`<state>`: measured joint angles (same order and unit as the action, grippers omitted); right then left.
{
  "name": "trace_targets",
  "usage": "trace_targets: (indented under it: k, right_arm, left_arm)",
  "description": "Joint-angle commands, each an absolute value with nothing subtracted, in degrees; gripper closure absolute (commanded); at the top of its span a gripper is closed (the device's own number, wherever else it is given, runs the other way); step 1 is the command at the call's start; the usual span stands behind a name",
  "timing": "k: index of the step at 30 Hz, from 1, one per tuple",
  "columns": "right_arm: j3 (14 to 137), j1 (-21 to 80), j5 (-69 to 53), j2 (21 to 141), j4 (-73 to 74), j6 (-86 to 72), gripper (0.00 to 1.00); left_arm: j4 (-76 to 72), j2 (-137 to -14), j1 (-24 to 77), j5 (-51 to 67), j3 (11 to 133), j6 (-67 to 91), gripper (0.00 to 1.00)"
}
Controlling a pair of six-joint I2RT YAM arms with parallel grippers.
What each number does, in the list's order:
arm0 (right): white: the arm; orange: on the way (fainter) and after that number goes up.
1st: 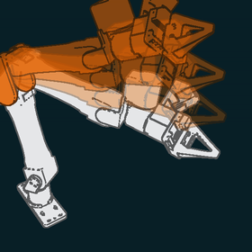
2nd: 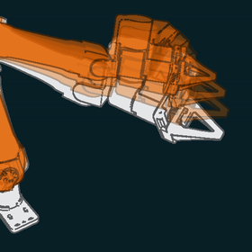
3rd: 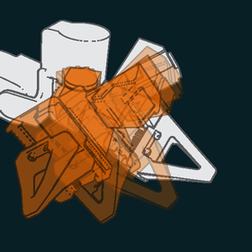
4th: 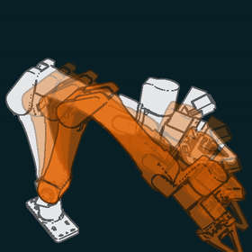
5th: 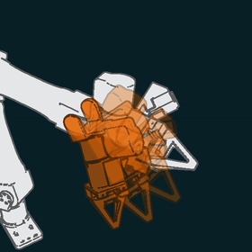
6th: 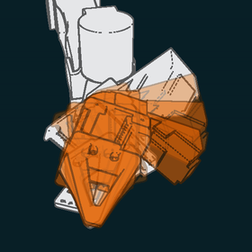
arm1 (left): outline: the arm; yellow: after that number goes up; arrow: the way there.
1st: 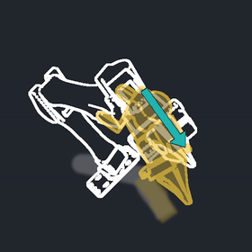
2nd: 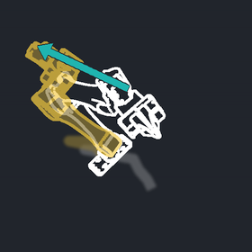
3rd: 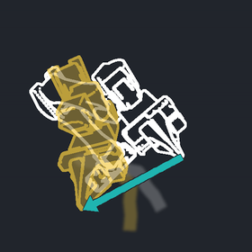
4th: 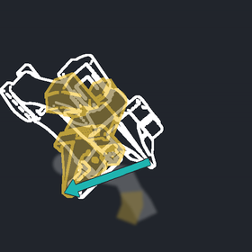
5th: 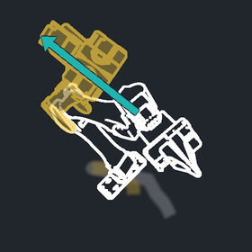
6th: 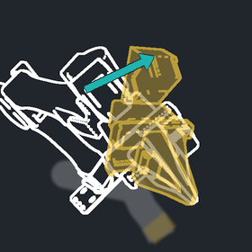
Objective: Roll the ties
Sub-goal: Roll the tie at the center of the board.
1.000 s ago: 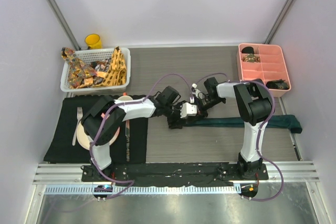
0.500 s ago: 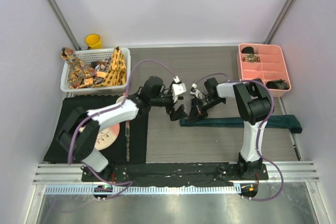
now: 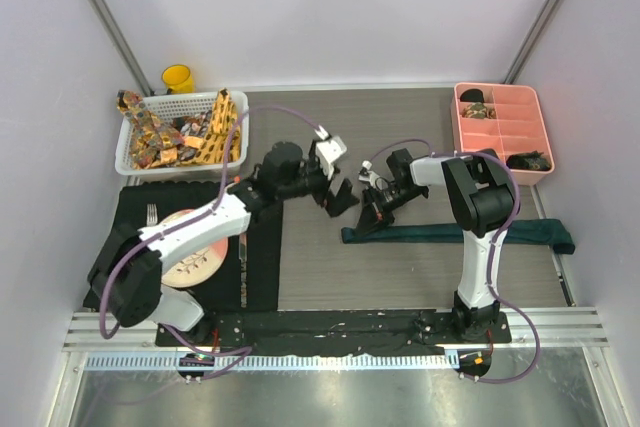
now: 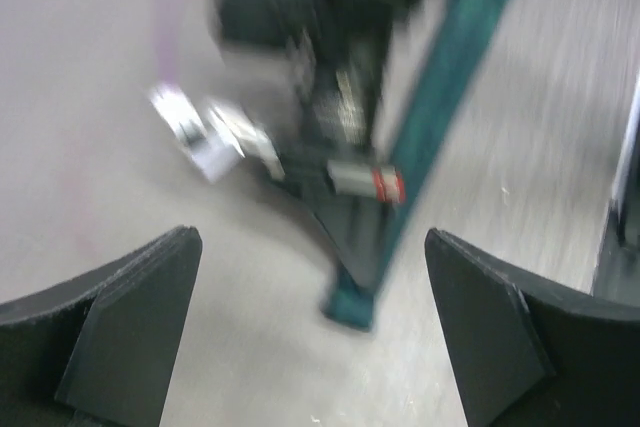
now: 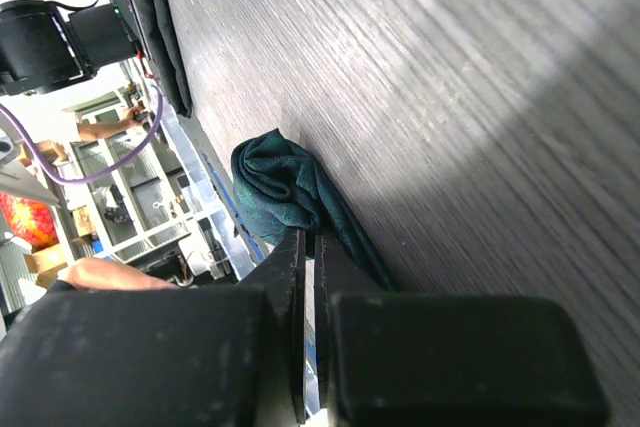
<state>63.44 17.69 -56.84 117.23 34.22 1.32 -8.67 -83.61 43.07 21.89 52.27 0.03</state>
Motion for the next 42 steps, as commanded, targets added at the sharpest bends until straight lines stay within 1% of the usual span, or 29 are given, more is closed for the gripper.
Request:
trace_targets:
  k: [1,2,3,5,6,9,11,17,22,30,31,33,34,42]
  right_arm:
    - [61.96,18.46,-47.81,115.67,33.93,5.45,0.99]
    - [61.88,18.46,-47.81,115.49,33.93,5.45,0.99]
    - [61.70,18.46,-47.81,115.23,34.01,5.45,0.99]
    - [61.79,18.54,-47.90,115.05,34.01,5.36,0.99]
    - [61.61,18.54,-48.07,115.05,33.93,5.62,0.99]
    - [61.35,18.54,-48.86,115.84,33.75,5.89,0.99]
    - [61.26,18.54,-49.22,116.71,33.66,5.98,0.99]
    - [61.79,18.54,-48.78,118.21,33.92,6.24,0.99]
    - [62.05,18.54,-48.78,119.44,34.28,6.24,0.99]
    - [63.10,18.02,-49.22,120.59,34.63,5.89,0.99]
    - [63.28,18.10,-49.31,120.76,34.72,5.89,0.99]
    - [63.28,18.11,-49.13,120.85,34.63,5.89,0.99]
    - [63.28,18.11,-49.13,120.85,34.63,5.71,0.99]
    - [63.37,17.93,-48.95,121.11,34.37,5.19,0.99]
  left_arm:
    - [9.39,-86.37,42.10,19.74,66.40,-4.87,0.00]
    - [13.49,-88.05,42.01,20.21,68.19,-6.66,0.00]
    - [13.36,-88.94,41.66,20.21,67.77,-5.46,0.00]
    - [-2.04,-84.83,41.13,22.14,56.12,-6.14,0.00]
    - [-12.90,-83.34,41.31,25.45,47.46,-9.63,0.00]
    - [-23.00,-83.31,41.57,29.77,39.57,-12.03,0.00]
    - [-27.83,-86.47,41.49,29.97,37.45,-11.00,0.01]
    - [-42.25,-95.43,41.75,34.27,34.28,-11.43,0.07]
    - [-47.54,-101.07,42.71,34.19,34.98,-14.85,0.12]
    - [-50.09,-107.04,43.50,38.67,34.37,-19.50,0.25]
    - [-50.62,-107.40,43.59,38.50,34.37,-19.60,0.29]
    - [-51.50,-108.54,43.94,38.67,34.36,-19.43,0.32]
    - [-51.50,-108.89,44.12,38.93,34.45,-19.60,0.35]
    - [-51.24,-108.99,44.74,38.32,33.49,-20.04,0.53]
